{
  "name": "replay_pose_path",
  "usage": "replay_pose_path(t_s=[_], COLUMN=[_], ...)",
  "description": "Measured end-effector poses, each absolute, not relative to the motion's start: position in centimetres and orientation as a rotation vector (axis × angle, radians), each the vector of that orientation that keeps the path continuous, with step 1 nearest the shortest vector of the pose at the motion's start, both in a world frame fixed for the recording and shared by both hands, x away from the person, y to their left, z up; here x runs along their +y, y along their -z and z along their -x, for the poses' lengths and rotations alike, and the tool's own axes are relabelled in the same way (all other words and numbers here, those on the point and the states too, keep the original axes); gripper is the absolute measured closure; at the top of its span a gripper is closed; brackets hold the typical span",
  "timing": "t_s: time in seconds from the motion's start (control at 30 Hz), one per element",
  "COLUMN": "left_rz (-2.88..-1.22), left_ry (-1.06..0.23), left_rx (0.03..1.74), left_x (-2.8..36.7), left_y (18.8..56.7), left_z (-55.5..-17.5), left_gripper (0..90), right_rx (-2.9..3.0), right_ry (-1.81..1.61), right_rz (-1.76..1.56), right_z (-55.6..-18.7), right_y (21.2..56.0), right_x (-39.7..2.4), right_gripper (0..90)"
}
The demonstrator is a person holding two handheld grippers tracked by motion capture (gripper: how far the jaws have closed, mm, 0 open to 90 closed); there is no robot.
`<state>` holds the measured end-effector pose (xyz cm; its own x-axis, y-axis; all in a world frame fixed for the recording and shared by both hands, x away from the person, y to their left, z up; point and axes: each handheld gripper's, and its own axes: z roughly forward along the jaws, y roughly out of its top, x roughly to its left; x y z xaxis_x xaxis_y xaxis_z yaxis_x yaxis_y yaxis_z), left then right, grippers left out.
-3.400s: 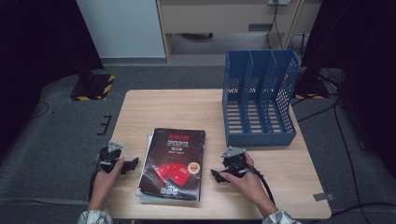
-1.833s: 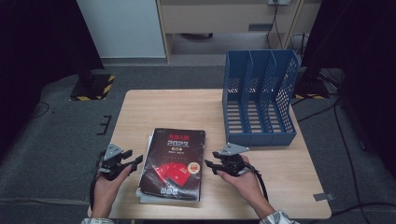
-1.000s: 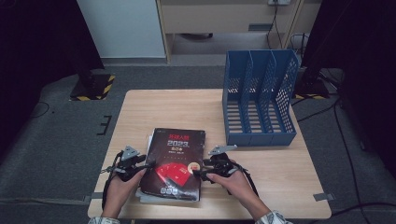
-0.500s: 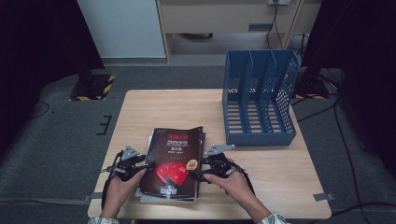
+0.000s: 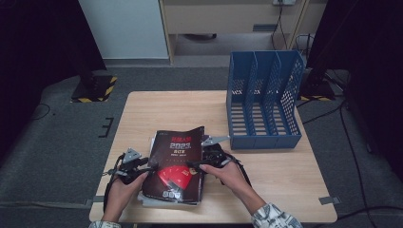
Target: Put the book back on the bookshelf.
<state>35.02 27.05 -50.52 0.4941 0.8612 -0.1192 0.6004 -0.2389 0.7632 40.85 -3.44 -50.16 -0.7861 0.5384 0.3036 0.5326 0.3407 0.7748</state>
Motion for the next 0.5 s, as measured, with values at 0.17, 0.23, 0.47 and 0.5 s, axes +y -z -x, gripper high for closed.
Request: replay_pose_path(t_s=[0.17, 0.23, 0.47, 0.5], left_rz=[-1.959, -1.963, -1.964, -1.964], left_ry=[-0.432, -0.437, -0.446, -0.444], left_rx=[1.2, 1.197, 1.196, 1.196], left_x=[27.0, 26.9, 26.8, 26.8], left_y=[50.5, 50.5, 50.5, 50.5], left_z=[-35.0, -35.0, -34.9, -35.0], left_gripper=[43.4, 43.4, 43.0, 43.0], right_rx=[2.586, 2.575, 2.582, 2.582], right_ry=[-1.474, -1.496, -1.489, -1.489], right_rz=[-1.046, -1.064, -1.062, -1.062], right_z=[-42.0, -42.1, -42.4, -42.4], right_y=[50.3, 50.3, 50.0, 50.0], right_x=[-2.5, -2.5, -1.7, -1.7], right_gripper=[28.7, 29.2, 26.0, 26.0])
